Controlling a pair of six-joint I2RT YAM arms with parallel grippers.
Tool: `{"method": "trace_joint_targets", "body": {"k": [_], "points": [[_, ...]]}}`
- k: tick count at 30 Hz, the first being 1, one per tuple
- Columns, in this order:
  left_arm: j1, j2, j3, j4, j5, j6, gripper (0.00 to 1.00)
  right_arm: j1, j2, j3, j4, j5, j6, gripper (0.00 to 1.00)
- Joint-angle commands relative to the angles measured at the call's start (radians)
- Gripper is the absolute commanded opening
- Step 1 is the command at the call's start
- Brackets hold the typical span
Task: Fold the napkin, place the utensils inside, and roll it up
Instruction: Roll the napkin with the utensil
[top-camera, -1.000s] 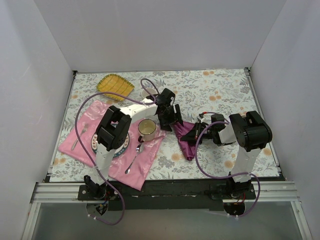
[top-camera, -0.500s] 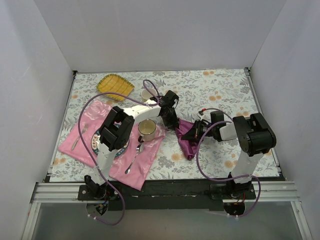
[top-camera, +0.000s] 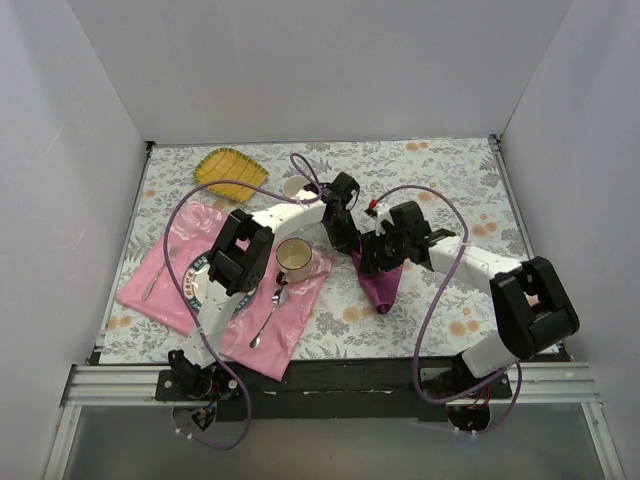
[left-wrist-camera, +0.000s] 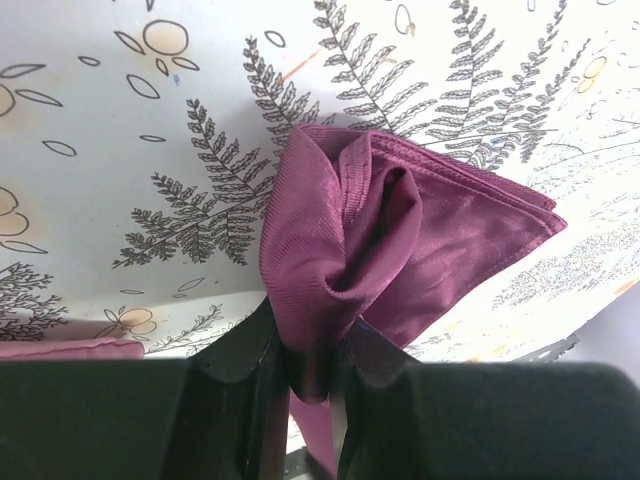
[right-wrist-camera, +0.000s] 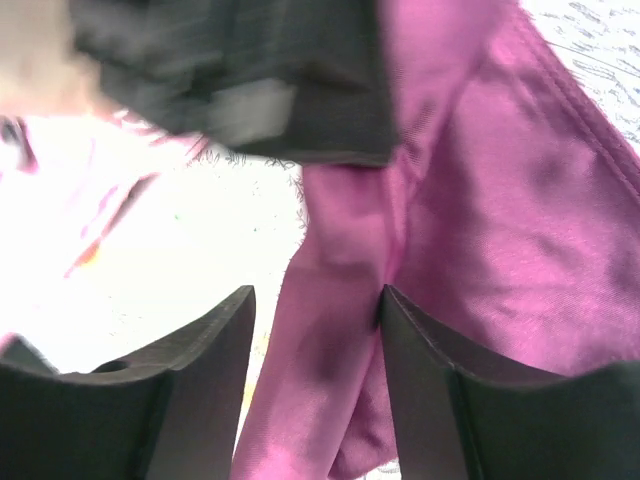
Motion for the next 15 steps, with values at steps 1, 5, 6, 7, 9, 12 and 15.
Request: {"method": "trace_joint_targets", "body": {"k": [1,5,6,7,9,12,15], "points": [[0.006,0.03,0.029,-0.11,0.019,-0.015,0.0,0.16,-0.077,0.019,-0.086,0.357,-0.108,0.63],[0.008,0.045,0.053,-0.126,0.034,-0.034,0.0,0.291,-0.075,0.019,-0.078,0.634,-0.084,0.98],[0.008,0.048,0.055,-0.127,0.04,-0.035,0.0,0.337,-0.068,0.019,-0.078,0.709,-0.084,0.98],[0.011,0.05,0.056,-0.133,0.043,-0.038,0.0,0.356,-0.058,0.028,-0.083,0.742,-0.081,0.99],[0.013,0.055,0.056,-0.132,0.051,-0.047,0.0,0.409,-0.026,0.036,-0.091,0.848,-0.075,0.99],[0.013,0.059,0.066,-0.132,0.057,-0.049,0.0,0.465,0.017,0.048,-0.088,0.958,-0.068,0.99],[0.014,0.059,0.069,-0.133,0.063,-0.051,0.0,0.486,0.089,0.08,-0.123,1.007,-0.058,0.99]]}}
